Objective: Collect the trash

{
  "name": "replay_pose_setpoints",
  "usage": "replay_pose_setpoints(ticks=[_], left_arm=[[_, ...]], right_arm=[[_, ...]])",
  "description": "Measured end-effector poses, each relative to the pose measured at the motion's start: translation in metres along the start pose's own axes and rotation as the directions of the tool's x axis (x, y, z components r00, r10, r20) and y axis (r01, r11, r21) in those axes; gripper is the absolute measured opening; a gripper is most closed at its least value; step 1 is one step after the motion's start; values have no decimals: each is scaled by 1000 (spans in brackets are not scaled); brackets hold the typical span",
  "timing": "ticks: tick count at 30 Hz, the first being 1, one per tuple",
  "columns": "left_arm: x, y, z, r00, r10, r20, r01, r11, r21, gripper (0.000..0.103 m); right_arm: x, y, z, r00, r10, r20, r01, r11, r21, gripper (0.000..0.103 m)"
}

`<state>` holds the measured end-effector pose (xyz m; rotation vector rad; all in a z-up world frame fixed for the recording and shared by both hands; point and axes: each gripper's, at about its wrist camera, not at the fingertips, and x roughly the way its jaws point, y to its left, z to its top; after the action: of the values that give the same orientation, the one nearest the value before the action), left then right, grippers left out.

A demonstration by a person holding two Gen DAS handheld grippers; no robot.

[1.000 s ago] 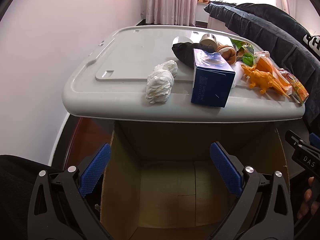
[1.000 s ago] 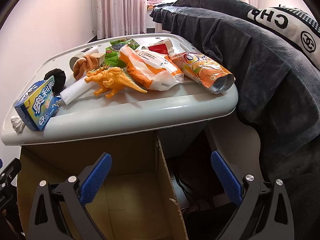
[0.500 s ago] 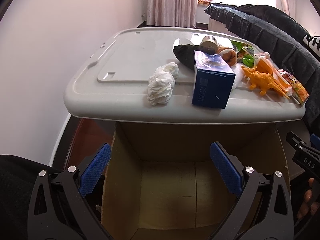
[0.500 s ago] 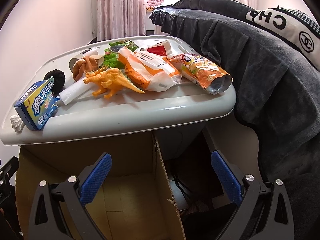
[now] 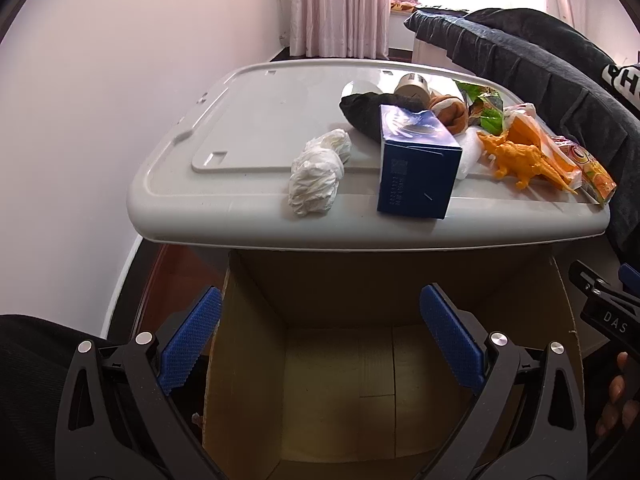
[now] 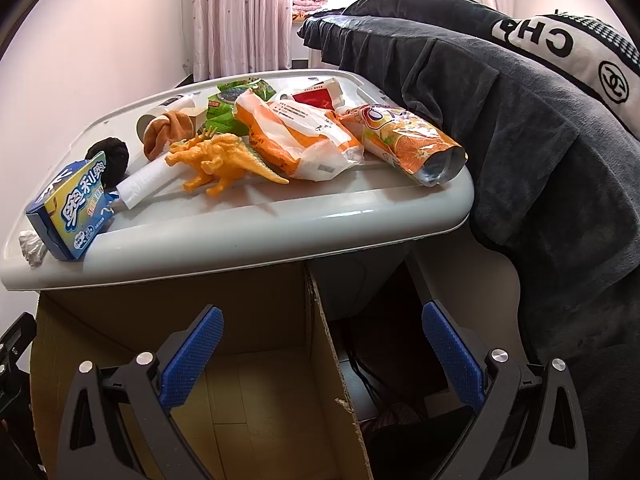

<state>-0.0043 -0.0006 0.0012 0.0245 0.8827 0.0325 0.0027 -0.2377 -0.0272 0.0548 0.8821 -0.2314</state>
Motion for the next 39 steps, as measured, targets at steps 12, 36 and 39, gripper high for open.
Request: replay_pose_setpoints(ticks=[12, 36, 39], left_arm=[[1, 0, 1, 1000, 2, -2, -2, 1000, -6, 97], [0, 2, 2, 1000, 0, 2, 0, 1000, -9, 97], [0, 2, 2, 1000, 1, 2, -1, 1000, -9, 97]], right_arm=[[-2, -1, 0, 1000, 4, 4, -4, 1000, 6, 98], [0, -2, -1, 1000, 6, 1, -6, 1000, 6, 98], [0, -3, -1, 1000, 6, 0, -6, 1000, 6, 98]])
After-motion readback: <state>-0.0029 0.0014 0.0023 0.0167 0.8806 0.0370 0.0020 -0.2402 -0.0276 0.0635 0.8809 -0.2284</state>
